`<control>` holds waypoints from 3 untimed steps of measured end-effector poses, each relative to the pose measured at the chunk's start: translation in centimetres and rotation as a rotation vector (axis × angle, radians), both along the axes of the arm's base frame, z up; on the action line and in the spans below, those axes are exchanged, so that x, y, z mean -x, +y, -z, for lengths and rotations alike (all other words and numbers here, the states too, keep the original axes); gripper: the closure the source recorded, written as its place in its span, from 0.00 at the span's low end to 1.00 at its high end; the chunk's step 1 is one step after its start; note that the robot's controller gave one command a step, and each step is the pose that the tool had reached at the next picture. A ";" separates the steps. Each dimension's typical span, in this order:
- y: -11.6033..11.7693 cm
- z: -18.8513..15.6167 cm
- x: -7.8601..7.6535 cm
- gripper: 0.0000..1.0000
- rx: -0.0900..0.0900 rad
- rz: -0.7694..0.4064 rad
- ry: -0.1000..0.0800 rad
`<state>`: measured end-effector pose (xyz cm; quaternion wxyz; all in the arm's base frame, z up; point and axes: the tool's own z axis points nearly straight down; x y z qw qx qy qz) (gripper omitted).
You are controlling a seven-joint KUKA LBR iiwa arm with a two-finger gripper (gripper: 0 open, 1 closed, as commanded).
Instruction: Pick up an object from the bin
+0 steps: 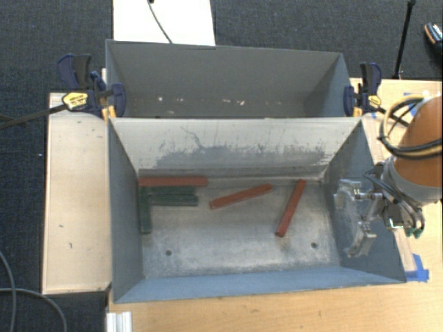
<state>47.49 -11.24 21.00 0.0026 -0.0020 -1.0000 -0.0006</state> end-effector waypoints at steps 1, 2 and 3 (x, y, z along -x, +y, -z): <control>1.5 14.4 -3.6 0.00 -0.001 -0.068 -0.002; 7.0 13.8 -10.7 0.00 -0.002 -0.126 -0.015; 11.2 10.9 -11.7 0.00 -0.001 0.052 -0.013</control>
Offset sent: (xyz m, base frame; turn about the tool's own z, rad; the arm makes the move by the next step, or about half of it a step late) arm 0.0369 0.0143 -0.1400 -0.0719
